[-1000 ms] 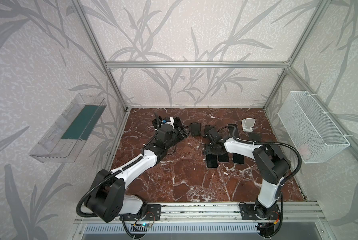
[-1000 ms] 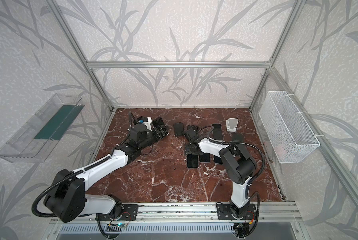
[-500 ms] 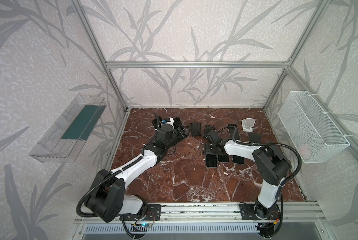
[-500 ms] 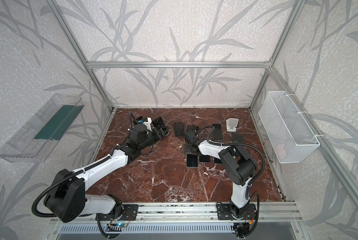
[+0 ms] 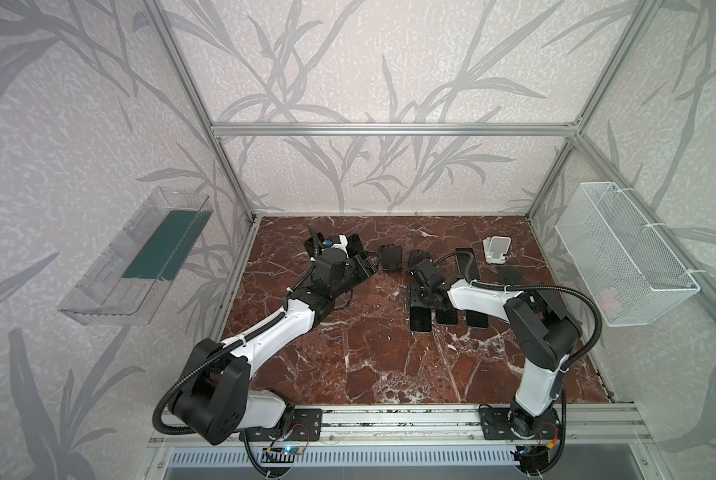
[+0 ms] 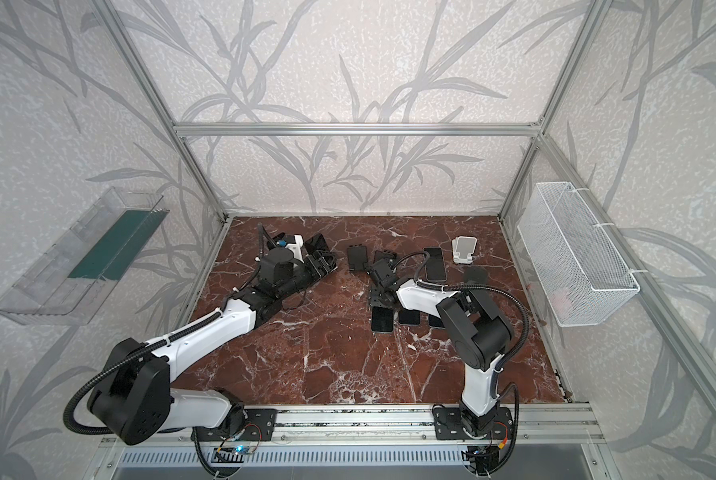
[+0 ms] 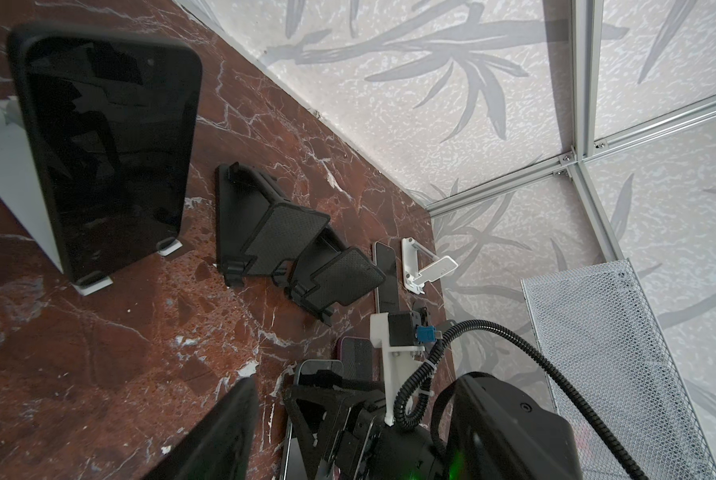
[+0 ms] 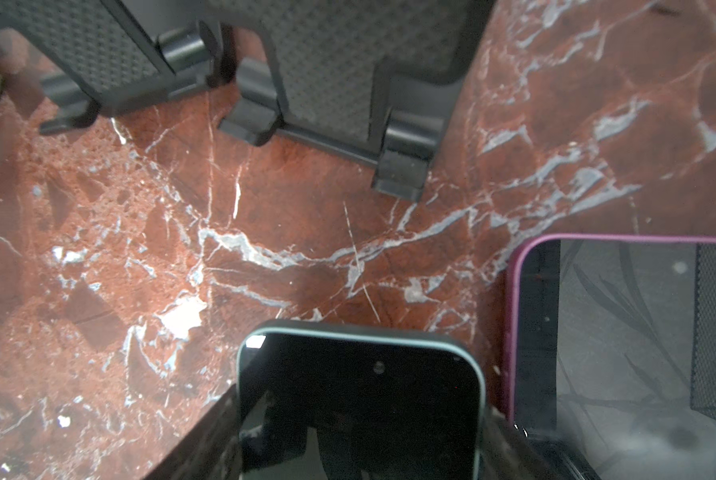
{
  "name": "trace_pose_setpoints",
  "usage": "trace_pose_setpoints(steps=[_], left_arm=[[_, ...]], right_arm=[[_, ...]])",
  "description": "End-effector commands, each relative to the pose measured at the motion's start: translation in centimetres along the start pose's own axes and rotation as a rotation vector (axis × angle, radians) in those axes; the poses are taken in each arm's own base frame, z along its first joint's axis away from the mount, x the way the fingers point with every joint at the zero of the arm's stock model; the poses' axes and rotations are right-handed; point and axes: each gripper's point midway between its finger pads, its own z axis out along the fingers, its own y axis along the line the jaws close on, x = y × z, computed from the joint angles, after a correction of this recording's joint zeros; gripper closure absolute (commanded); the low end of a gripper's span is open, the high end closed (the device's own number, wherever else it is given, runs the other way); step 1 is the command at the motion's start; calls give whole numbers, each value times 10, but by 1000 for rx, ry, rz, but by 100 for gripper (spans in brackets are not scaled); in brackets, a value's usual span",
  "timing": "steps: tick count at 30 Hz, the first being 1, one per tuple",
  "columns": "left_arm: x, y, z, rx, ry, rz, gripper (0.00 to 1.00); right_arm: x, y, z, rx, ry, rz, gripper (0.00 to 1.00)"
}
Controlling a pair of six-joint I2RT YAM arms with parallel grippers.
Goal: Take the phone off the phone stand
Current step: 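Lower the teal-edged phone flat beside the purple-edged phone, then open the right gripper and raise it off the teal-edged phone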
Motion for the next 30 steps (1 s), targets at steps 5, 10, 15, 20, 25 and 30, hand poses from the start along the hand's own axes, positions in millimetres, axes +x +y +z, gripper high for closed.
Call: trace_pose_setpoints(steps=[5,10,15,20,25,30], left_arm=[[-8,-12,-4,28,-20,-11,25],[-7,-12,-2,30,-14,-13,25],[-5,-10,1,26,-2,-24,25],[-3,-13,2,43,12,-34,26],[-6,-14,-1,43,-2,-27,25],[-8,-13,-1,43,-5,-30,26]], right_arm=[[14,-4,4,21,39,-24,30],[11,-3,4,29,34,-67,26],[13,-2,7,34,45,-71,25],[10,1,5,21,38,-60,24],[8,5,5,12,36,-47,22],[8,7,4,12,28,-57,20]])
